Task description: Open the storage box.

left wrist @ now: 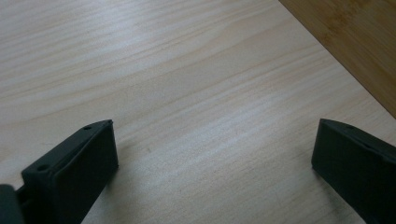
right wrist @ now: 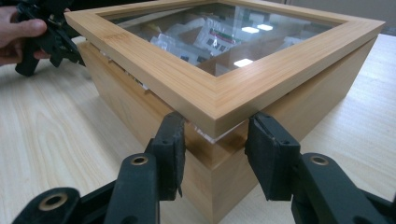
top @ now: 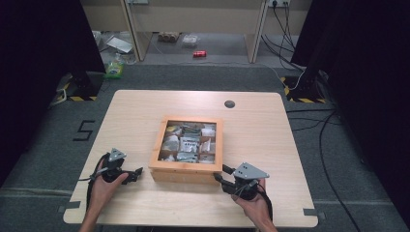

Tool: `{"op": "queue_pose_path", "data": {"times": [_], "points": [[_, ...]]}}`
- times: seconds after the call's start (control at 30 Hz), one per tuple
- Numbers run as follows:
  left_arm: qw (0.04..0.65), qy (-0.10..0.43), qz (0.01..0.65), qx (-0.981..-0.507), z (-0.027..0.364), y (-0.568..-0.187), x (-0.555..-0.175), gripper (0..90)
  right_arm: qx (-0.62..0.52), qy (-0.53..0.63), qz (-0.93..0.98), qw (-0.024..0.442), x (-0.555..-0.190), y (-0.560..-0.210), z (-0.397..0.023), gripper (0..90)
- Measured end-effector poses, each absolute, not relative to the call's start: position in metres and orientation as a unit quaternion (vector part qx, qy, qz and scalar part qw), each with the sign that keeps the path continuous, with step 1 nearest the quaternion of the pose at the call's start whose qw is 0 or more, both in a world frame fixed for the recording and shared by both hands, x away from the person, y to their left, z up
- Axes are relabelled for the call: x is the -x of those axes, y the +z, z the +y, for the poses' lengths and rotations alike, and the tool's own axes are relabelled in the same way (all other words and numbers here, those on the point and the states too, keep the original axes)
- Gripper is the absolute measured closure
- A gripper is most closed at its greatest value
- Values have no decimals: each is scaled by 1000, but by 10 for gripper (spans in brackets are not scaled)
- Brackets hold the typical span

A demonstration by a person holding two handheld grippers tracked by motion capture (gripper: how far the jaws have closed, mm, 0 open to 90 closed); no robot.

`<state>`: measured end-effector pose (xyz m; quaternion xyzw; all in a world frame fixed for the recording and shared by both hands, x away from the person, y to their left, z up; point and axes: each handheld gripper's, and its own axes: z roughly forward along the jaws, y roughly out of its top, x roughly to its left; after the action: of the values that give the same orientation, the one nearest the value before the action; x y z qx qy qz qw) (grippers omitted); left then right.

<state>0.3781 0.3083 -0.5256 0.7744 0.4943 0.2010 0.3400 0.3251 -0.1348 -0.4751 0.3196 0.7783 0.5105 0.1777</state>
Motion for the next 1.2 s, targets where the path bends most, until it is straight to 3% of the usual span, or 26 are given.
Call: {"op": "queue_pose_path", "data": {"times": [0.2, 1.2], "points": [[340, 201, 494, -774, 308, -526, -378, 0, -322, 522, 773, 161, -334, -474, -129, 615], [340, 201, 494, -774, 308, -526, -378, 0, -309, 583, 727, 190, -375, -419, -127, 635]]}}
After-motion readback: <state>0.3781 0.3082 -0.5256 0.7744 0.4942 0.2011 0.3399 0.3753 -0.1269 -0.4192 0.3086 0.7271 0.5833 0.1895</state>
